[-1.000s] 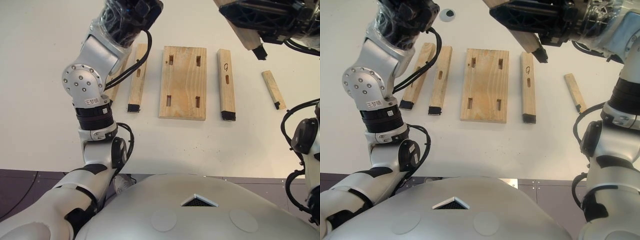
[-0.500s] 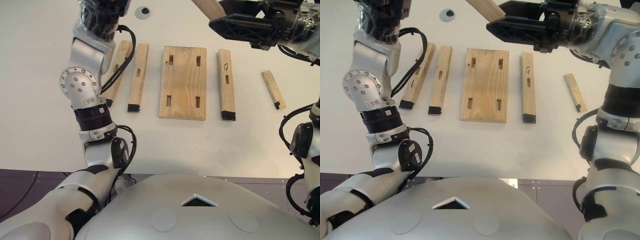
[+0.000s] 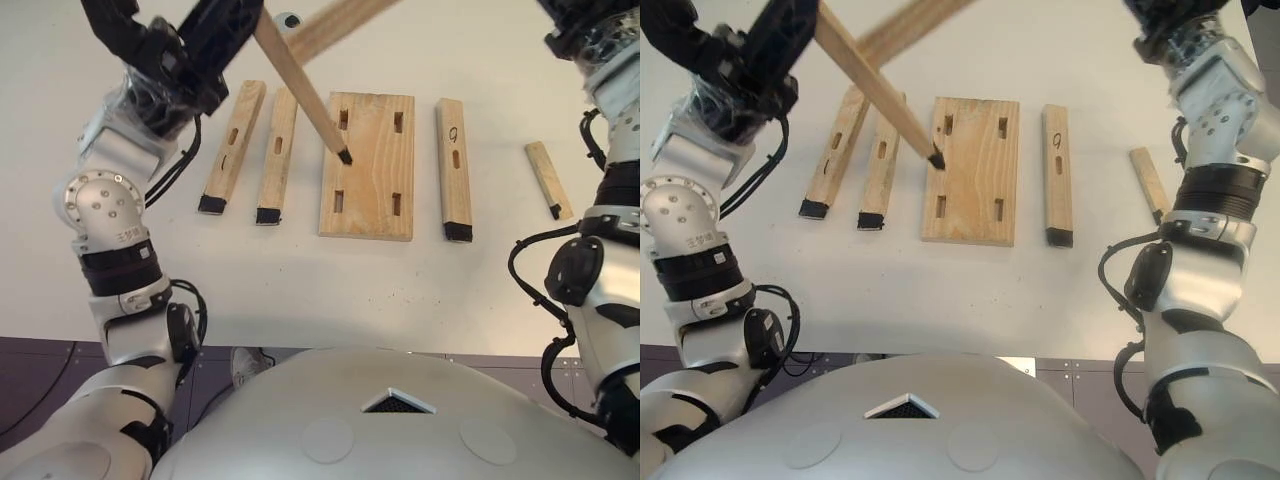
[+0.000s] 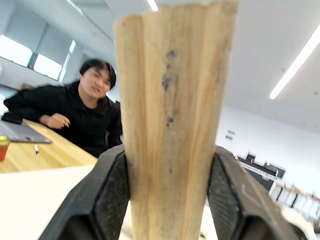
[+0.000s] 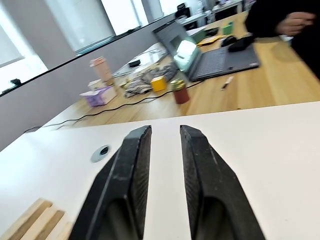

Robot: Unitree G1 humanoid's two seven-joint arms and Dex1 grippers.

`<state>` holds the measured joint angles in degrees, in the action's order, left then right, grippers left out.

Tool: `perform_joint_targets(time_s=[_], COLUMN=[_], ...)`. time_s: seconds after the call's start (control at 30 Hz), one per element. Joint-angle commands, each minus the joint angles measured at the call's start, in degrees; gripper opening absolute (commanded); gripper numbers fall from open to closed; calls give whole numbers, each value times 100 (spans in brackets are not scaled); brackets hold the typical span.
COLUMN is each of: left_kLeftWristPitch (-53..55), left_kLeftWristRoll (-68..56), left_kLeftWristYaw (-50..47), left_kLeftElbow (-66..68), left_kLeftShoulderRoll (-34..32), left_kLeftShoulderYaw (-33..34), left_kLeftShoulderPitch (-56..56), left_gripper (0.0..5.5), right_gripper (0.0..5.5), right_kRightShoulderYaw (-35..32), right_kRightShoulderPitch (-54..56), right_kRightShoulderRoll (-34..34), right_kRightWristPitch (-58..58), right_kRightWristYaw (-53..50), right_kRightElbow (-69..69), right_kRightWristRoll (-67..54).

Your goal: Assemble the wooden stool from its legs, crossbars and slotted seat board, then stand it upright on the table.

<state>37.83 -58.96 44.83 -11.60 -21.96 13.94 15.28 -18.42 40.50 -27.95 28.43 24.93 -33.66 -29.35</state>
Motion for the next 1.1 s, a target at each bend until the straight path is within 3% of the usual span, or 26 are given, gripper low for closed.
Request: perform_joint_targets(time_s=[0.03,0.1,0.23,0.53,0.7,1.0,1.1], left_kLeftWristPitch=[-37,-213,-515,-640,-840,-1718,-1736], left_kLeftWristRoll=[288,418,643,1154,1532,2568,2363], left_kLeftWristYaw=[107,95,162,736,1137,1951,1927], left_kLeftElbow=[-431,-429,-302,321,493,131,34], left_kLeftShoulderRoll=[-83,67,220,-154,-434,-1620,-1657], left_kLeftShoulderYaw=[-294,-392,-520,-685,-995,-1650,-1604], left_kLeftShoulderPitch=[-478,-582,-537,-644,-802,-1082,-1071], left_gripper=[204,204,204,203,201,201,201], right_gripper=[28,0,0,0,0,0,0], right_kRightShoulderYaw=[-104,-80,93,193,175,202,180], right_kRightShoulderPitch=[387,542,789,954,858,628,511], right_kRightShoulderRoll=[-100,-82,-94,-88,-55,-29,-2], right_kRightWristPitch=[-247,-243,-190,-118,-124,-66,-9], right_kRightWristYaw=[8,102,414,703,733,809,778], right_kRightElbow=[-534,-718,-1020,-1318,-1290,-1071,-973], right_kRightWristRoll=[143,182,351,575,601,599,572])
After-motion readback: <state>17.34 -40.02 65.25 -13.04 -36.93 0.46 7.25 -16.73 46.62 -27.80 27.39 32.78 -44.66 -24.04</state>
